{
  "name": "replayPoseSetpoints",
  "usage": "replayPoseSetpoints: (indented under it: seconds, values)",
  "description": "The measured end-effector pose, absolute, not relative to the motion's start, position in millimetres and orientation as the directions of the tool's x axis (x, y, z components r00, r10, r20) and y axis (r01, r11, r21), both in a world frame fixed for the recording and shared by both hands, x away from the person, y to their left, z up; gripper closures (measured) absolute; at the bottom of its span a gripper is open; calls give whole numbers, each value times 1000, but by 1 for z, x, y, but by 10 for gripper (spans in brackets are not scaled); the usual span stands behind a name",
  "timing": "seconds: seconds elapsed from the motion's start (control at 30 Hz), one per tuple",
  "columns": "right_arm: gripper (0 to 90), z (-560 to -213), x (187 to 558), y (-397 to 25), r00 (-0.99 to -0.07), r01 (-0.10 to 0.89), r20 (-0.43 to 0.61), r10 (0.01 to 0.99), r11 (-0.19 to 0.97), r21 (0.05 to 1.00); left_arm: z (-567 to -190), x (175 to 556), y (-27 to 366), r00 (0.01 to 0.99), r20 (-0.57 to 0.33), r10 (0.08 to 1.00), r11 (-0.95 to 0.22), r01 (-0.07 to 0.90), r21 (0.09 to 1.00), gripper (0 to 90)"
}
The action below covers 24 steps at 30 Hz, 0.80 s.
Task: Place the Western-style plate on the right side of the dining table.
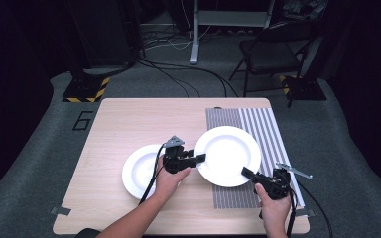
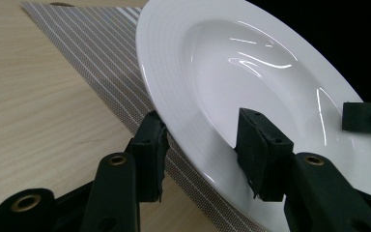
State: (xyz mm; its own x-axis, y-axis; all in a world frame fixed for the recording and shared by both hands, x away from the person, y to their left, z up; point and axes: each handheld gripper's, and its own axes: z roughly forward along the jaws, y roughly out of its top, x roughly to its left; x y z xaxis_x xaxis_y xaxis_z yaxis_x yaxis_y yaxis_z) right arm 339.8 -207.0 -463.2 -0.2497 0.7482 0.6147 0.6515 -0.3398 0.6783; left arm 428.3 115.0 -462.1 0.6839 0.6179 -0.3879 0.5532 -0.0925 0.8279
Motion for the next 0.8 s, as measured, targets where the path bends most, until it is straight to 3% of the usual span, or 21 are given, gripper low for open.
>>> replayPoseSetpoints:
  seconds: [0.8]
  values:
    - [652, -459, 356, -235, -237, 644, 627, 742, -363, 673, -453, 453, 85, 699, -385, 602, -103, 546, 831, 566]
